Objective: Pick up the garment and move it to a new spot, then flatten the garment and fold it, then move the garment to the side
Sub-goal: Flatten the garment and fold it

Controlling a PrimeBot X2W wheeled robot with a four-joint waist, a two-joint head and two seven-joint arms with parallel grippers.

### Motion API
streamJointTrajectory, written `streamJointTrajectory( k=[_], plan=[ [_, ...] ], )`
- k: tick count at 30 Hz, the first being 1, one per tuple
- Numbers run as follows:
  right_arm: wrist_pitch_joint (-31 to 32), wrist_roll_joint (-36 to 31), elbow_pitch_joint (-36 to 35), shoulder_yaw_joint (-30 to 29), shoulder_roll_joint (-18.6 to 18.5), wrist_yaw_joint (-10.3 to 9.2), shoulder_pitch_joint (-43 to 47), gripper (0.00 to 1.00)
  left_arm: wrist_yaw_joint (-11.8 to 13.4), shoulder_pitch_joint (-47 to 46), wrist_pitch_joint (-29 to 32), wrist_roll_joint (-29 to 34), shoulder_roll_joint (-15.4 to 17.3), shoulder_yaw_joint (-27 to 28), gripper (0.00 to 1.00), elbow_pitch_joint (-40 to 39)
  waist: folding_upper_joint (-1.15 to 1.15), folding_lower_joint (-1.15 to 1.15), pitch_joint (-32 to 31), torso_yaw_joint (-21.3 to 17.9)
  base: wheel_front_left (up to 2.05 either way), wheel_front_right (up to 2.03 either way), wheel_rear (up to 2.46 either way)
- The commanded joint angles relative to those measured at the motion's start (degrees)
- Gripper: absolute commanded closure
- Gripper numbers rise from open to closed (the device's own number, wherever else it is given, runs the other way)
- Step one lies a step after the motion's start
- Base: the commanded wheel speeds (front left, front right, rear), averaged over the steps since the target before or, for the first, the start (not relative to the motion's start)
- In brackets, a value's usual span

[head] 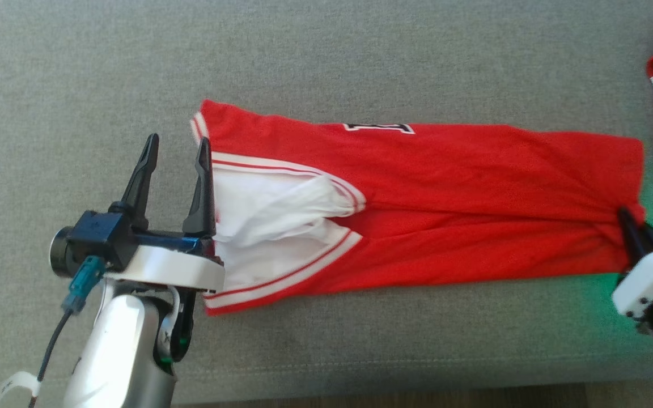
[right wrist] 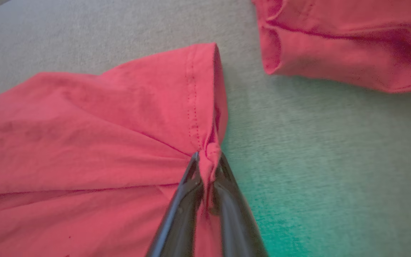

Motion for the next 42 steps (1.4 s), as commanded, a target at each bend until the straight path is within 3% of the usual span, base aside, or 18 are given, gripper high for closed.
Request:
streamJointTrajectory(
  k=[1, 9, 16, 22, 26, 35, 42],
  plan=[
    [-0.92, -0.13, -2.03, -1.02, -1.4, 0.11, 0.17, 1.0, -0.44, -0.65, -0.45, 0.51, 0.51, 2.28, 0.0, -1.57, 0.0, 0.0, -0.75, -0.21, 0.0, 0.0, 0.0],
    [-1.49, -1.33, -4.51, -5.54, -2.57, 0.11, 0.62, 1.0, -0.66, 0.86, -0.45, 0.52, 0.0, 3.32, 0.0, -1.79, 0.0, 0.0, -2.71, -0.24, 0.0, 0.0, 0.0],
    [-1.73, -0.49, -9.31, -1.99, -2.79, 0.11, 0.31, 1.0, -1.0, 1.64, -0.45, 0.45, -0.33, 3.97, 0.0, -1.43, 0.0, 0.0, -4.52, 0.0, 0.0, 0.0, 0.0],
    [-0.75, 0.09, -17.05, 5.89, -2.6, 0.11, -0.33, 1.0, -1.37, 2.82, -0.45, 0.56, -0.64, 4.15, 0.0, -0.88, 0.0, 0.0, -7.4, 0.39, 0.0, 0.0, 0.0],
    [-0.06, 5.63, -19.06, 13.39, -0.41, 0.11, -1.1, 1.0, -1.66, 3.46, -0.45, 0.63, -0.83, 3.99, 0.0, -0.63, 0.0, 0.0, -9.0, 1.19, 0.0, 0.0, 0.0],
    [-1.53, 19.94, -10.59, 29.44, 2.54, 0.11, -5.45, 1.0, -2.38, 3.76, -0.45, 0.61, -1.42, 2.69, 0.0, 0.26, 0.0, 0.0, -10.21, 5.05, 0.0, 0.0, 0.0],
    [-6.84, 24.82, 0.03, 40.14, 3.02, 0.11, -10.85, 1.0, -2.35, 3.23, -0.45, 0.41, -1.93, 1.71, 0.0, 0.32, 0.0, 0.0, -8.96, 8.72, 0.0, 0.0, 0.0]
  ],
)
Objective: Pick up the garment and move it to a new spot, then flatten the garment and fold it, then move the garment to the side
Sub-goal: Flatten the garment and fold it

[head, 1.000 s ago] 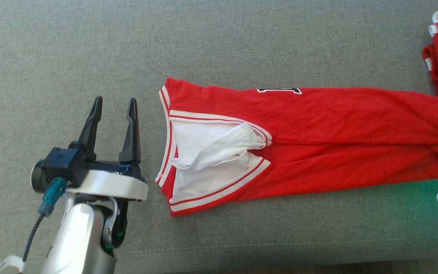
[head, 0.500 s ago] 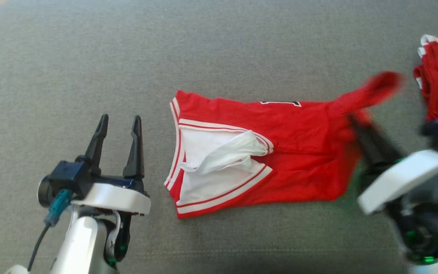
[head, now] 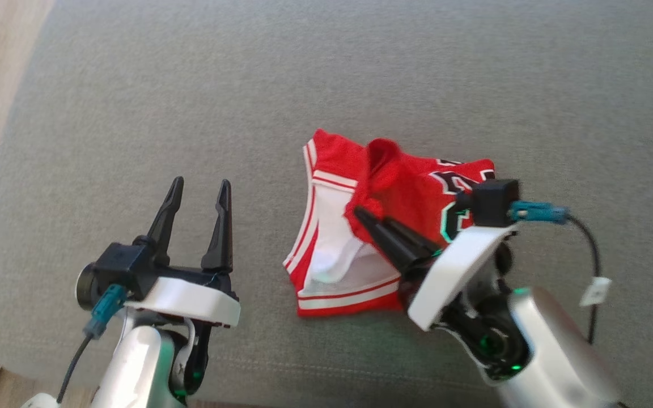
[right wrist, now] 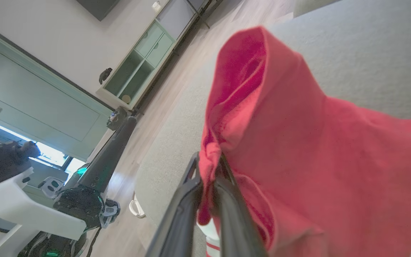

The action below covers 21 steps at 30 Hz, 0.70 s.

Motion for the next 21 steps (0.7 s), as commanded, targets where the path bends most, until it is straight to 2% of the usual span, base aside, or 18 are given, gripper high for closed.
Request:
streamJointTrajectory(
  k=[1, 6, 7, 8, 9, 10, 14, 17, 21],
  plan=[
    [-1.31, 0.82, -0.78, 1.9, 1.09, 0.12, -2.35, 1.0, 0.18, -1.73, -0.45, 0.34, 0.24, 1.78, 0.0, -1.78, 0.0, 0.0, 0.77, 1.03, 0.0, 0.0, 0.0],
    [-5.28, 2.23, 5.51, 4.98, 1.13, 0.12, -5.49, 1.0, 0.45, -1.99, -0.45, 0.12, 0.01, 1.85, 0.0, -2.11, 0.0, 0.0, 2.08, 2.02, 0.0, 0.0, 0.0],
    [-6.31, 2.71, 6.27, 5.29, 1.14, 0.12, -6.03, 0.88, 0.51, -2.04, -0.45, 0.13, -0.02, 1.92, 0.0, -2.18, 0.0, 0.0, 2.29, 2.01, 0.0, 0.0, 0.0],
    [-7.41, 3.0, 6.87, 5.69, 1.14, 0.12, -6.61, 0.59, 0.57, -2.09, -0.45, 0.15, -0.05, 1.98, 0.0, -2.24, 0.0, 0.0, 2.48, 1.97, 0.0, 0.0, 0.0],
    [-8.23, 3.27, 7.5, 6.24, 1.15, 0.12, -7.17, 0.11, 0.63, -2.13, -0.45, 0.15, -0.07, 2.07, 0.0, -2.28, 0.0, 0.0, 2.63, 1.84, 0.0, 0.0, 0.0],
    [-9.05, 3.73, 7.87, 6.94, 1.15, 0.12, -7.72, 0.0, 0.64, -2.18, -0.45, 0.14, -0.1, 2.16, 0.0, -2.27, 0.0, 0.0, 2.73, 1.72, 0.0, 0.0, 0.0],
    [-12.71, 5.71, 7.29, 9.78, 0.5, 0.12, -9.6, 0.0, 0.53, -2.44, -0.45, 0.28, -0.16, 2.5, 0.0, -2.25, 0.0, 0.0, 2.78, 0.82, 0.0, 0.0, 0.0],
    [-16.49, 7.02, 4.57, 11.29, -1.68, 0.12, -10.83, 0.0, 0.4, -2.52, -0.45, 0.47, -0.2, 2.66, 0.0, -2.26, 0.0, 0.0, 2.56, 0.01, 0.0, 0.0, 0.0],
    [-23.46, 5.95, 1.43, 8.7, -5.88, 0.12, -11.24, 0.0, 0.44, -2.29, -0.45, 0.8, -0.23, 3.11, 0.0, -2.36, 0.0, 0.0, 2.21, -1.26, 0.0, 0.0, 0.0]
  ],
)
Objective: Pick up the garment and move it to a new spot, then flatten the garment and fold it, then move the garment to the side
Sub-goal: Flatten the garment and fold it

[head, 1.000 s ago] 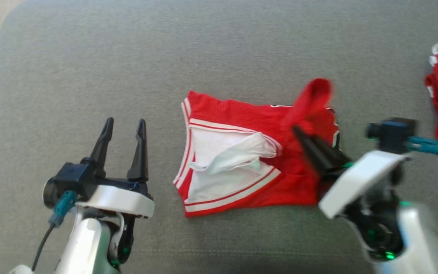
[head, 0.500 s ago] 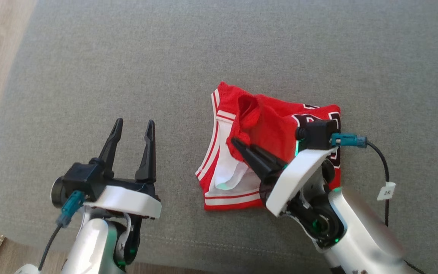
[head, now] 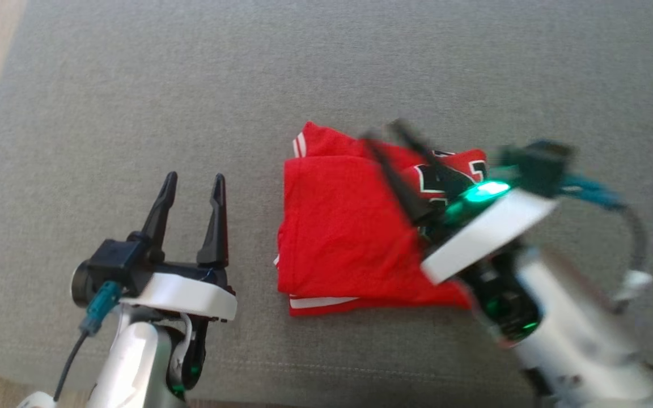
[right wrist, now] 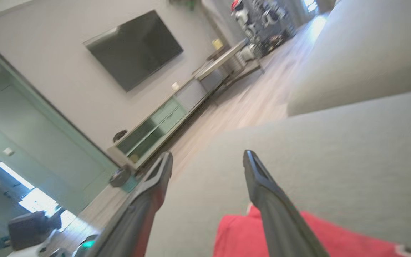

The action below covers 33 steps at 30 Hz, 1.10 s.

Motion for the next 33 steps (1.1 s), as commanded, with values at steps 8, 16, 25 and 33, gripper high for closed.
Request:
streamJointTrajectory(
  k=[8, 16, 25, 33],
  plan=[
    [-7.36, -7.88, -3.77, -14.27, -6.43, 0.12, 3.87, 0.0, 0.05, -1.07, -0.45, 1.18, 0.55, 3.68, 0.0, -2.4, 0.0, 0.0, -1.09, -3.21, 0.0, 0.0, 0.0],
    [-6.49, -18.04, -4.97, -30.78, -7.06, 0.12, 13.65, 0.0, 0.09, -0.52, -0.45, 1.28, 1.37, 5.05, 0.0, -2.17, 0.0, 0.0, -2.69, -5.44, 0.0, 0.0, 0.0],
    [-7.54, -27.71, -9.5, -33.31, -4.59, 0.12, 21.29, 0.0, 0.44, 1.25, -0.44, 1.26, 2.73, 6.13, 0.0, -1.09, 0.0, 0.0, -5.36, -6.68, 0.0, 0.0, 0.0],
    [-6.67, -29.96, -10.36, -31.77, -3.15, 0.12, 24.56, 0.0, 1.04, 4.7, 0.44, 1.21, 4.32, 6.53, 0.0, -0.4, 0.0, 0.0, -9.43, -6.49, 0.0, 0.0, 0.0]
  ],
)
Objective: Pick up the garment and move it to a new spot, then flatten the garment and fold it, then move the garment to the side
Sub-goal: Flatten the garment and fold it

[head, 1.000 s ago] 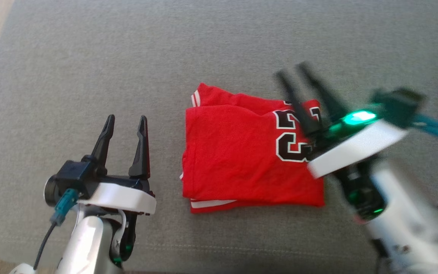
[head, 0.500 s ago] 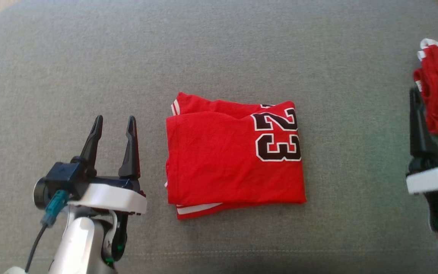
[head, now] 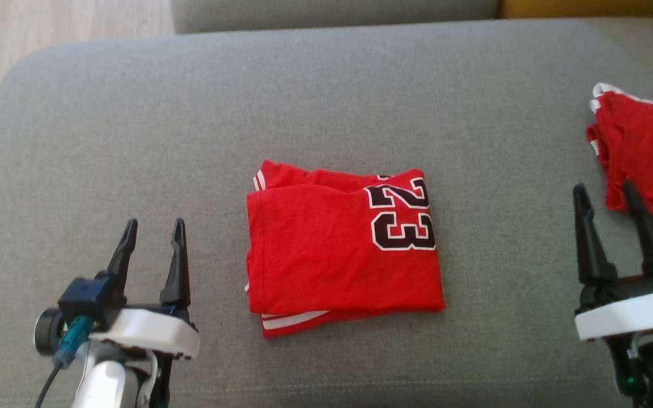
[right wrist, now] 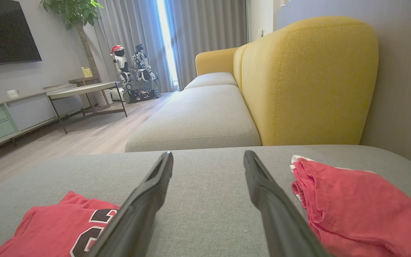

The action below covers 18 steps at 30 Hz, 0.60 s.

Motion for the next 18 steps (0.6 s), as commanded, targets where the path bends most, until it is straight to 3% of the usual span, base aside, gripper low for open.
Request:
streamJointTrajectory(
  k=[1, 18],
  plan=[
    [0.29, -0.59, -2.15, 1.11, -0.33, 0.12, -0.15, 0.0, 0.49, -0.98, 0.17, 0.24, 1.38, 1.94, 0.0, -2.03, 0.0, 0.0, -1.09, 0.16, 0.0, 0.0, 0.0],
    [3.53, -2.18, -2.91, 0.48, 0.85, 0.12, 5.15, 0.0, 0.58, 4.15, 2.65, -0.29, 3.48, 1.29, 0.0, -3.15, 0.0, 0.0, -6.43, 0.25, 0.0, 0.0, 0.0]
  ],
)
